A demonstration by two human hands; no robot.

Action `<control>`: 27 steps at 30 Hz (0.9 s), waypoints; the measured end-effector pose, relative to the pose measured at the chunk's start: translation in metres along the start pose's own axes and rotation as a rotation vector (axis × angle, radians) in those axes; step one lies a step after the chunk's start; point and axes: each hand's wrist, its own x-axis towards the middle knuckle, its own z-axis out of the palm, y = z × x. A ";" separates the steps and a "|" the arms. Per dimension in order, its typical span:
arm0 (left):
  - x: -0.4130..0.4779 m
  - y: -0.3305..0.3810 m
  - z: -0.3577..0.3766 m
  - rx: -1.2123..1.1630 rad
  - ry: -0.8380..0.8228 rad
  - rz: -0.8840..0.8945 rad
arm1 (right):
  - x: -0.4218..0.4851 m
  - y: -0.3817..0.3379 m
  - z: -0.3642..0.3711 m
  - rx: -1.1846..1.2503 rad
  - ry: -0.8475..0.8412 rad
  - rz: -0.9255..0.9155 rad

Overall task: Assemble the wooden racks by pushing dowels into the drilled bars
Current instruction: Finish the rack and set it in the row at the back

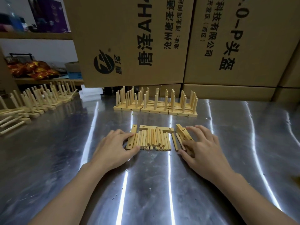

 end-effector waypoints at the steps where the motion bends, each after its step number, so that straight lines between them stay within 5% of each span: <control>1: 0.000 0.000 -0.001 0.004 -0.006 -0.003 | 0.000 0.000 -0.001 -0.002 -0.003 -0.006; 19: 0.005 -0.025 -0.028 -0.385 -0.031 -0.164 | -0.002 -0.014 -0.008 -0.139 0.011 -0.037; 24: 0.004 -0.020 -0.030 -0.492 0.362 -0.270 | 0.002 -0.021 -0.005 -0.120 0.052 0.022; 27: 0.004 -0.011 -0.032 -0.827 0.570 -0.261 | 0.003 -0.019 -0.011 -0.035 0.224 0.077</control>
